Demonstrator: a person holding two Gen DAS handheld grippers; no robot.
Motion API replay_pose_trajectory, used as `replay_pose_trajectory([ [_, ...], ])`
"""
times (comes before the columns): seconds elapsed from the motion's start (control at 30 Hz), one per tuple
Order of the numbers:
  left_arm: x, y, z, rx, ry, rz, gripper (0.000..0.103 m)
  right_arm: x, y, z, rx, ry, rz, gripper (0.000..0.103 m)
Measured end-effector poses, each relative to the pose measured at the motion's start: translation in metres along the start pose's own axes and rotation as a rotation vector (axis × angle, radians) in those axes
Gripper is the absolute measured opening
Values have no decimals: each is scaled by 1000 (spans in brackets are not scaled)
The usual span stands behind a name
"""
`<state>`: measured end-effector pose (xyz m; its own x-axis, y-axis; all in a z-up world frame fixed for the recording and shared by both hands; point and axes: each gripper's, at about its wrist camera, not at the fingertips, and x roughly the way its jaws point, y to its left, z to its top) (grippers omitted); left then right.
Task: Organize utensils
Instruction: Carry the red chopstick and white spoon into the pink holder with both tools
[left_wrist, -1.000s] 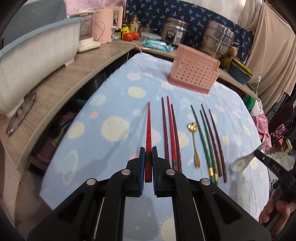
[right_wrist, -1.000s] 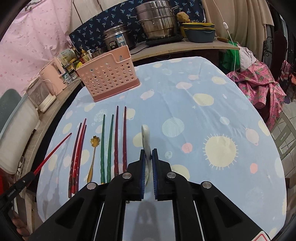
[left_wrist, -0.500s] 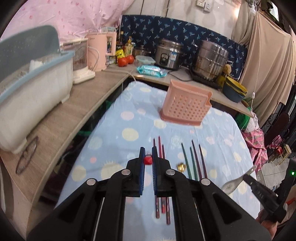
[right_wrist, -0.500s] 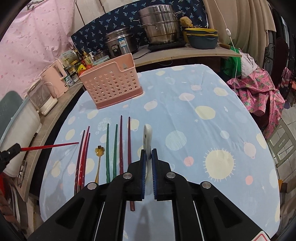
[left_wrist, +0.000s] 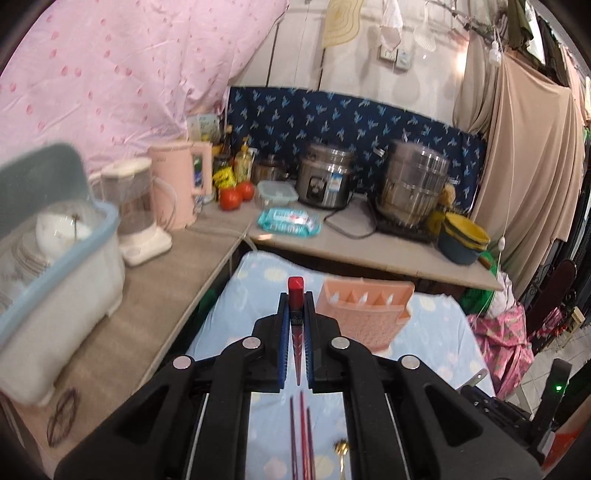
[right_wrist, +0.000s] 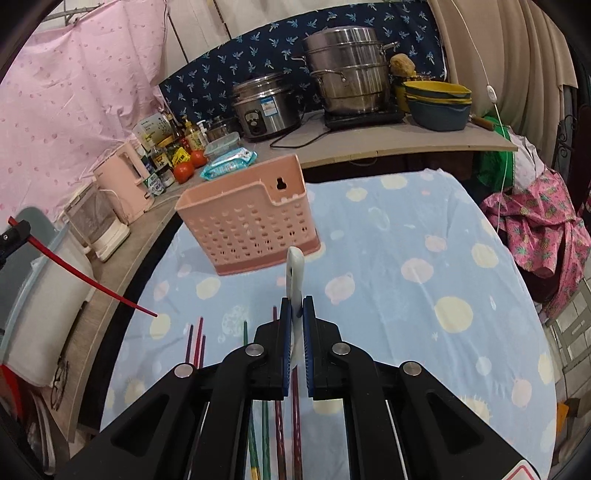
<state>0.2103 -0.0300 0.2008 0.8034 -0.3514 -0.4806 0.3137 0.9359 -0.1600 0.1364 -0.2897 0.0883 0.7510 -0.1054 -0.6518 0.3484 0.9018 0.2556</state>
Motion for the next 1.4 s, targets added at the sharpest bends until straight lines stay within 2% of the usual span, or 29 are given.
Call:
replay_pose_trajectory([
  [0.27, 26, -30, 84, -6, -135, -56, 7, 40, 10, 92, -6, -94, 2, 7],
  [0.47, 67, -47, 96, -3, -107, -80, 7, 81, 16, 130, -19, -104, -30, 7],
  [0.63, 102, -48, 77, -5, -34, -85, 7, 120, 12, 137, -22, -60, -43, 7],
  [0.97, 154, -38, 38, -25, 97, -47, 7, 175, 6, 117, -30, 40, -53, 7],
  [1.1, 163, -35, 30, -39, 133, -39, 7, 176, 7, 114, -39, 31, -55, 8],
  [1.13, 164, -34, 30, -47, 137, -39, 11, 173, 8, 114, -45, 25, -60, 12],
  [1.17, 164, -32, 29, -53, 141, -42, 23, 171, 9, 114, -47, 20, -56, 14],
  [1.23, 160, -31, 28, -57, 126, -16, 29, 161, 8, 113, -43, 4, -48, 17],
  [1.4, 145, -27, 23, -48, 120, -2, 30, 135, 4, 103, -27, -3, -34, 20],
])
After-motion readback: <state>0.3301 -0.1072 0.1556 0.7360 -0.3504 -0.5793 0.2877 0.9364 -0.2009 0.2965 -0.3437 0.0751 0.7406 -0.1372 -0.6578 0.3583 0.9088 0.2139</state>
